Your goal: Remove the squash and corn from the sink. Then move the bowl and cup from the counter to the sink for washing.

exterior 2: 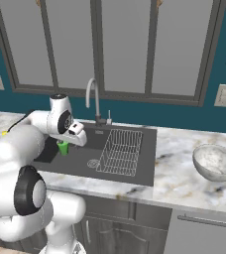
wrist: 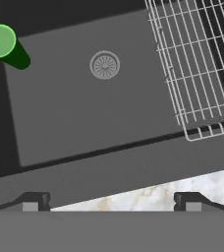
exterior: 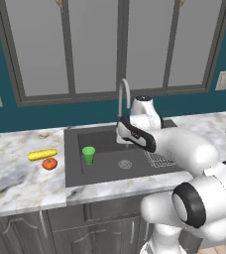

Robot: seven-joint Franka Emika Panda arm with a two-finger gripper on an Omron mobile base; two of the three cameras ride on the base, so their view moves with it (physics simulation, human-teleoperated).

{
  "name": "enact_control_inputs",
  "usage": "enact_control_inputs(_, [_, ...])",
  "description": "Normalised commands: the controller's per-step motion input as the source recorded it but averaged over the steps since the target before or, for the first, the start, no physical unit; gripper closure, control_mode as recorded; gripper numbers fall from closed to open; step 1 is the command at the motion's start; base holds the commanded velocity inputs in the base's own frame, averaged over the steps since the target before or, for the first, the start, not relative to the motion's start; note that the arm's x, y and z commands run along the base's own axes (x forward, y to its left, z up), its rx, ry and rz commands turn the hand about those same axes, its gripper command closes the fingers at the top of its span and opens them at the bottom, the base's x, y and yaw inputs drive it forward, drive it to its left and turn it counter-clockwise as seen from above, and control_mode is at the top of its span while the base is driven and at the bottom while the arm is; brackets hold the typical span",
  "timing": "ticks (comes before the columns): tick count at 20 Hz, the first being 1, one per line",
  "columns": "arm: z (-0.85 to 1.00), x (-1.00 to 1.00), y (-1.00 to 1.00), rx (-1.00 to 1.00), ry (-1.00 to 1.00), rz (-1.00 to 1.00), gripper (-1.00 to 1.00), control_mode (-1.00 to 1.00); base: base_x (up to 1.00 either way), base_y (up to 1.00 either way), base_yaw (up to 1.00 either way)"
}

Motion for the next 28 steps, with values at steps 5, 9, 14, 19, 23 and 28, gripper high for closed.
enact_control_inputs(5, [0.19,-0.3,-0.33,0.0,-0.01,0.0,-1.0,-1.0,0.0,0.0,0.0])
enact_control_inputs(9, [0.18,-0.28,-0.33,-0.02,-0.01,0.0,-1.0,-1.0,0.0,0.0,0.0])
enact_control_inputs(14, [0.21,-0.22,-0.3,-0.07,0.0,0.0,-1.0,-1.0,0.0,0.0,0.0])
enact_control_inputs(19, [0.16,-0.18,-0.33,-0.11,0.0,0.02,-1.0,-1.0,0.0,0.0,0.0])
enact_control_inputs(23, [0.07,-0.13,-0.38,-0.13,0.0,0.05,-1.0,-1.0,0.0,0.0,0.0])
enact_control_inputs(28, [0.04,-0.09,-0.39,-0.14,-0.01,0.04,-1.0,-1.0,0.0,0.0,0.0])
